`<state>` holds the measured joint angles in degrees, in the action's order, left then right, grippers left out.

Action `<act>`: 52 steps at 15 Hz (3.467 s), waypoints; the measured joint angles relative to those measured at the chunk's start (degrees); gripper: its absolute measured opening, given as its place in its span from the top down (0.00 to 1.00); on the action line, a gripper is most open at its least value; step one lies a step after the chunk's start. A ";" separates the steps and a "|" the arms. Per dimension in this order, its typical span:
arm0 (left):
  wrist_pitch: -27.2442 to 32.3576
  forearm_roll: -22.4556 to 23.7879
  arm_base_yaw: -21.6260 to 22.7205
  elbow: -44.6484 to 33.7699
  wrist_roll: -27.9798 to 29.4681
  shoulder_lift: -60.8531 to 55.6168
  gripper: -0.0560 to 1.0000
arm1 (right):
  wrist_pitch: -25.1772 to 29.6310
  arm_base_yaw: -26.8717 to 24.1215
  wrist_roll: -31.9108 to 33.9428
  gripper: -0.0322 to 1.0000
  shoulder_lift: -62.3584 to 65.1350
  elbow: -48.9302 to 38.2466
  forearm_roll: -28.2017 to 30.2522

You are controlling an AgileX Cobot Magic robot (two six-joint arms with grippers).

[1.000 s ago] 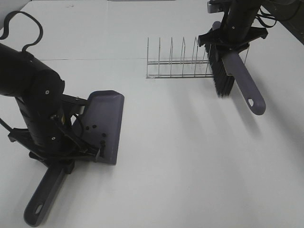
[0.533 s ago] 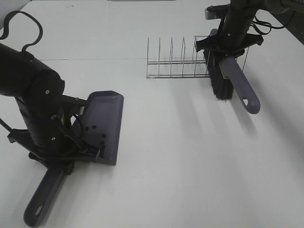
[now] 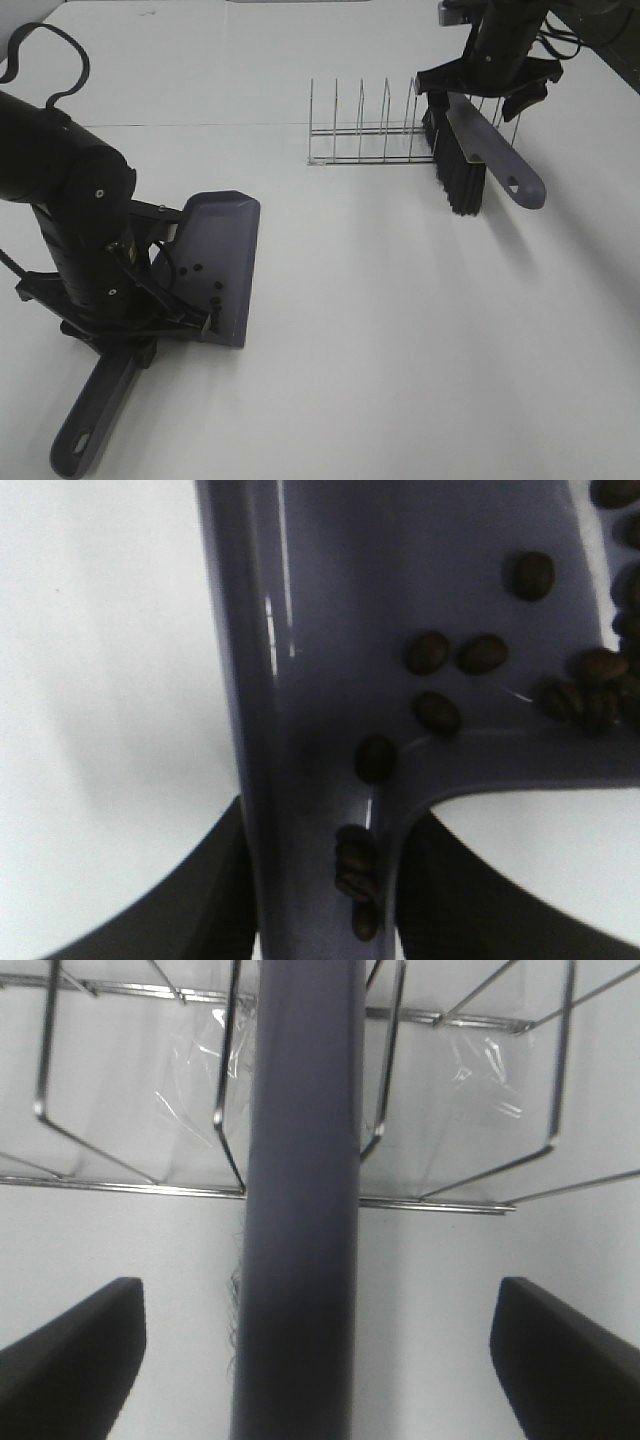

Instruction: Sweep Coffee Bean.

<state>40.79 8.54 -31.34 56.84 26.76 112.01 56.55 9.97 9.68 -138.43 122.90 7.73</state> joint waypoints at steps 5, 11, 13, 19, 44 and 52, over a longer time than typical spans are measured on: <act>-2.06 -0.23 0.80 0.00 0.00 -2.46 0.60 | 10.54 0.00 -0.46 0.16 8.02 0.00 0.00; -5.73 -1.49 4.07 2.52 -1.26 -2.52 0.60 | 13.12 0.00 -3.72 0.16 13.29 -4.07 -3.90; -5.56 -2.35 4.07 5.79 -2.64 -1.78 0.60 | 13.18 0.00 -4.35 0.16 15.58 -7.22 -3.90; 0.46 -8.54 4.07 14.61 -7.51 6.25 0.60 | 13.29 0.00 -4.53 0.17 22.35 -16.56 -3.95; 28.71 3.15 13.64 10.89 -6.82 -41.14 0.23 | 9.91 0.00 -4.53 0.17 59.99 -58.90 -6.47; 28.99 1.09 13.64 -19.37 -6.02 -82.16 0.23 | 5.21 0.00 -6.02 0.17 101.18 -86.75 -7.73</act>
<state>69.79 9.63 -17.70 37.47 20.74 29.85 61.76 9.97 3.67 -37.24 36.15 0.00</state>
